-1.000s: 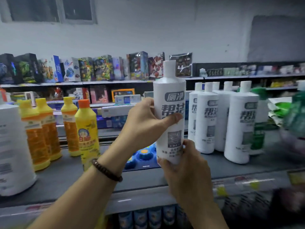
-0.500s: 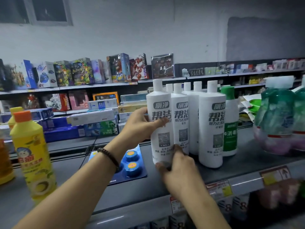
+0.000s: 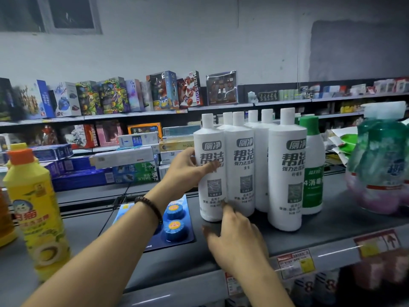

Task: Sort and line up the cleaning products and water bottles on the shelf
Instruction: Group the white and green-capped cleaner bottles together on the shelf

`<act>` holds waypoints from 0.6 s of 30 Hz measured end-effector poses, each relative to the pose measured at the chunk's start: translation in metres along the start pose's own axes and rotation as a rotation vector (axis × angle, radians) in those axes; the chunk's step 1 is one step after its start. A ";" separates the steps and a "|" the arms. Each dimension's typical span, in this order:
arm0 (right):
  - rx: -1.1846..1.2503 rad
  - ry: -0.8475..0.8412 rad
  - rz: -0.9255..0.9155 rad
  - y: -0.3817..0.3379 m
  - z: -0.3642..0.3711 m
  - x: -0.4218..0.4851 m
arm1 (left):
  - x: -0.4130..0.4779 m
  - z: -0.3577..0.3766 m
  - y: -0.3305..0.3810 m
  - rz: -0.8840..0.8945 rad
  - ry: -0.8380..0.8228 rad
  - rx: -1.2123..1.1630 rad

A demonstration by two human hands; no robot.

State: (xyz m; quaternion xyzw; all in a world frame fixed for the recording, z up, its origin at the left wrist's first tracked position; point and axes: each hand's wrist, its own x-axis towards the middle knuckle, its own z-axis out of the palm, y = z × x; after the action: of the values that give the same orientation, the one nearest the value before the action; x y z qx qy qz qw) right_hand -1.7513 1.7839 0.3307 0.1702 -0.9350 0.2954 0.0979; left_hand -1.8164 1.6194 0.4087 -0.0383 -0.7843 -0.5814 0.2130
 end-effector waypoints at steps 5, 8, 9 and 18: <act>-0.043 0.008 -0.021 0.002 0.003 0.000 | 0.003 0.000 -0.006 -0.010 0.000 -0.013; -0.054 0.019 -0.026 0.002 0.004 -0.001 | 0.003 -0.002 -0.002 -0.048 -0.033 0.010; -0.052 0.020 -0.021 0.001 0.004 -0.002 | 0.002 -0.003 0.000 -0.065 -0.043 0.023; 0.081 0.072 -0.007 -0.008 0.012 -0.003 | -0.060 -0.034 0.033 -0.004 0.020 0.640</act>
State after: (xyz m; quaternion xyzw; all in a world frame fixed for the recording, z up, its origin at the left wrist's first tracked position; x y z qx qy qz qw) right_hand -1.7462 1.7713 0.3239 0.1662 -0.9176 0.3386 0.1257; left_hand -1.7422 1.6096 0.4231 0.0378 -0.9254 -0.3058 0.2209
